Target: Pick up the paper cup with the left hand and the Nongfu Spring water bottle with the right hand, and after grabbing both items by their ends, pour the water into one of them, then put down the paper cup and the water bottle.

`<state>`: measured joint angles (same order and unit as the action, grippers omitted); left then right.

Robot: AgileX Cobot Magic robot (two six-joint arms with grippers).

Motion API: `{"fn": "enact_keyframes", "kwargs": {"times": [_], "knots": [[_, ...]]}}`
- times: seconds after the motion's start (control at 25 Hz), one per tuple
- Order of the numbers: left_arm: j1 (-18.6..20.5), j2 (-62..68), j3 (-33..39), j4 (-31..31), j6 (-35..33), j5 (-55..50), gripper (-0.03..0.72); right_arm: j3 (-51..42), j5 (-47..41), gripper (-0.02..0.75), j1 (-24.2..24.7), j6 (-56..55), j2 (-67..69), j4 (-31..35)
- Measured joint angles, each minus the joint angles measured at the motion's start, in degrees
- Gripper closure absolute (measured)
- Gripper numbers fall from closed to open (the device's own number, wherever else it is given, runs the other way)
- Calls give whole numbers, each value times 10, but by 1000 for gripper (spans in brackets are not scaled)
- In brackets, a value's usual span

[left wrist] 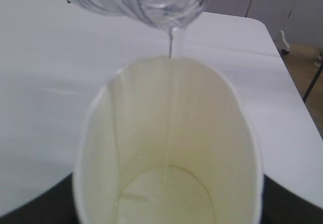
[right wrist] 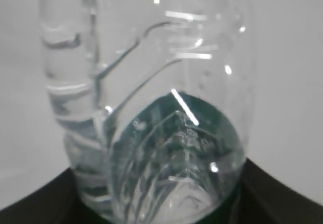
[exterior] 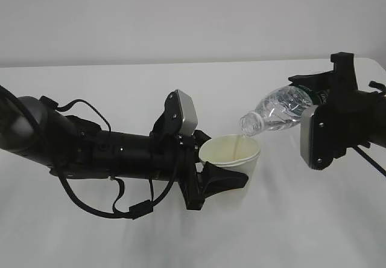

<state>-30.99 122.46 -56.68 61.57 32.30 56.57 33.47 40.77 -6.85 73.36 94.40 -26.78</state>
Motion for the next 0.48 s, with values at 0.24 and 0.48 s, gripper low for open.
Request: {"fn": "enact_keyframes", "kwargs": {"times": [0.24,0.48], "knots": [[0,0,0,0,0,0,268,0,0,293,0,0,0,0],[0,0,0,0,0,0,268,0,1,293,0,0,0,0]]}}
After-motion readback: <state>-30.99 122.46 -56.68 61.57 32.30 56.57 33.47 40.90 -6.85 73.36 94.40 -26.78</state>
